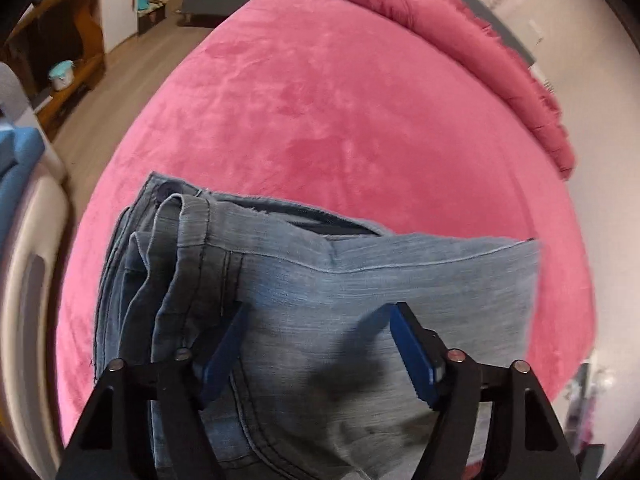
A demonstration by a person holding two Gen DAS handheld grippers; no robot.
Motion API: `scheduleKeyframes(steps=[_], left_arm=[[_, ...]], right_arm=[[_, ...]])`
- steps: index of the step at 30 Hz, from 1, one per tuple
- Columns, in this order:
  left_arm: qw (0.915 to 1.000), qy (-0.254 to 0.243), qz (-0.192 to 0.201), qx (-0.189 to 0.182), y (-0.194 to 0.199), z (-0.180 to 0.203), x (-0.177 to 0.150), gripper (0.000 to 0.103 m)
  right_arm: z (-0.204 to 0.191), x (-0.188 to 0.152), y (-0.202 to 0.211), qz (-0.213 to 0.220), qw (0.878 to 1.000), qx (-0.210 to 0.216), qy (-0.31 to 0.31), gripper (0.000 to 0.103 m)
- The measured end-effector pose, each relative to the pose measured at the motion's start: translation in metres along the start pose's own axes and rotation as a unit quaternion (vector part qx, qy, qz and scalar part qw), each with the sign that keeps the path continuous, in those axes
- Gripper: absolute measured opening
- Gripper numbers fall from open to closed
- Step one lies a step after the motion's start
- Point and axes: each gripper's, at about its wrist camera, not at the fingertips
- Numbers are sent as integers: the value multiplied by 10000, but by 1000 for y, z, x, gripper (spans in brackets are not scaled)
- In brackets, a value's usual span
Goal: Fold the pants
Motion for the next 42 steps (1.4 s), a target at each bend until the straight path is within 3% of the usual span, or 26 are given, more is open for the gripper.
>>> scheduleKeyframes(steps=[2,4,5,8,11,13,18,19,20,21,23,25,28,29,31,33,38,40,42], left_arm=[[9999,73,-66,-95,3,-7,0,74],[9998,90,-83,-156,5,-11,4,74],[9999,78,-79,-120,7,-13,6,74],[10000,36,-64,-67,13,-17,4,75],[9999,22,-90,-120,16,-20,4,75],[9999,-39,-91,-111,16,-20,3,75],[9999,-139,-96,-27,7,-22,1,75],[9998,-155,-100,4,5,-22,1,75],[9998,-168,-94,30,3,-22,0,75],[9998,-183,-77,58,2,-22,-1,75],[9997,-219,-63,97,1,-21,-3,75],[9998,-194,-52,98,0,-23,-6,75],[9997,-188,61,173,7,-25,-8,75],[9996,-202,73,205,9,-25,-10,75],[9993,-180,95,300,14,-25,-12,75],[9992,-59,193,336,24,-27,-16,75],[9951,346,830,405,78,-33,-35,78],[9939,261,1034,295,97,-26,-46,79],[9925,-120,1137,435,108,-14,-61,79]], right_arm=[[-5,4,9,210,9998,70,0,1],[-11,17,14,442,9989,146,29,10],[-15,27,14,599,9981,160,49,20],[-18,55,-5,827,9964,155,47,21],[-17,70,-25,840,9963,-61,163,21],[-14,78,-37,831,9958,-304,218,28],[-18,89,-74,452,9981,-208,371,37],[-19,87,-76,458,9977,-227,454,36],[-18,87,-79,460,9975,-255,473,28],[-16,86,-77,436,9983,-155,348,12],[-14,81,-65,408,9990,140,155,5],[-21,73,-43,445,9970,628,94,4],[-26,57,-31,278,9961,830,71,0],[-26,51,-37,154,9962,853,89,0],[-28,35,-44,-13,9986,453,291,3],[-22,31,-43,22,9988,488,61,3],[-8,46,-18,562,9977,266,-258,16],[2,54,-5,879,9948,98,-495,19],[18,70,-5,1103,9912,-185,-715,23]])
Point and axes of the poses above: each gripper's, at about its wrist camera, not at the fingertips, and y roughly against the way its jaws point, z to its right, x to its top, and after that the axes turned 15 degrees about z, right-handed
